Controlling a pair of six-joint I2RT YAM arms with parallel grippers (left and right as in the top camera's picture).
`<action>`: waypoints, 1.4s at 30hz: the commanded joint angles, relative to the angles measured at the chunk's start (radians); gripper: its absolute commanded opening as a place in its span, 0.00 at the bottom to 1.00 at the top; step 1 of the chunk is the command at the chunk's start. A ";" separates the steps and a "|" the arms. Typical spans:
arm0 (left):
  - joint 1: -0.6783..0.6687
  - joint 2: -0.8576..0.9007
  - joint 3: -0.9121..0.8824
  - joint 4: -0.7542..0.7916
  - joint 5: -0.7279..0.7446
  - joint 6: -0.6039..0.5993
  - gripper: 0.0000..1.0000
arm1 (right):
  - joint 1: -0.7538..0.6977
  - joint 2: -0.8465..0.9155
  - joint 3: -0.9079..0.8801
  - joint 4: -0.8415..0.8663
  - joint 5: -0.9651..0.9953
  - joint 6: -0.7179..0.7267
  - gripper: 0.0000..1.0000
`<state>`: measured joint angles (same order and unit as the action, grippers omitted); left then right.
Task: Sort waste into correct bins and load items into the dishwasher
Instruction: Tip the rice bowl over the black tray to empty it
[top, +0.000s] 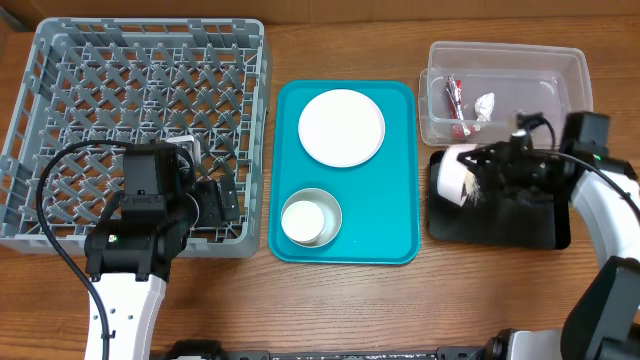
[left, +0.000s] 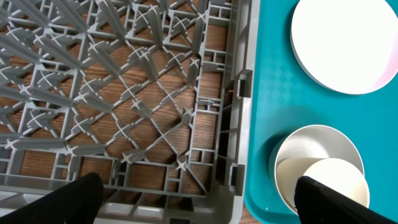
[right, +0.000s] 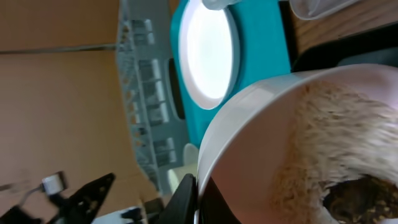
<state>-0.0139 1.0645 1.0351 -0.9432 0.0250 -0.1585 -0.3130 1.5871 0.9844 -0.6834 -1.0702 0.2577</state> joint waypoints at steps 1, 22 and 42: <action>-0.006 0.002 0.024 0.005 0.001 -0.022 1.00 | -0.063 -0.020 -0.052 0.050 -0.243 0.003 0.04; -0.006 0.002 0.024 0.001 0.002 -0.022 1.00 | -0.236 -0.020 -0.103 0.144 -0.499 0.209 0.04; -0.006 0.002 0.024 0.001 0.001 -0.022 1.00 | -0.197 -0.020 -0.103 0.457 -0.500 0.419 0.04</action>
<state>-0.0139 1.0645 1.0351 -0.9463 0.0254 -0.1585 -0.5316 1.5871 0.8822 -0.2440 -1.5364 0.6682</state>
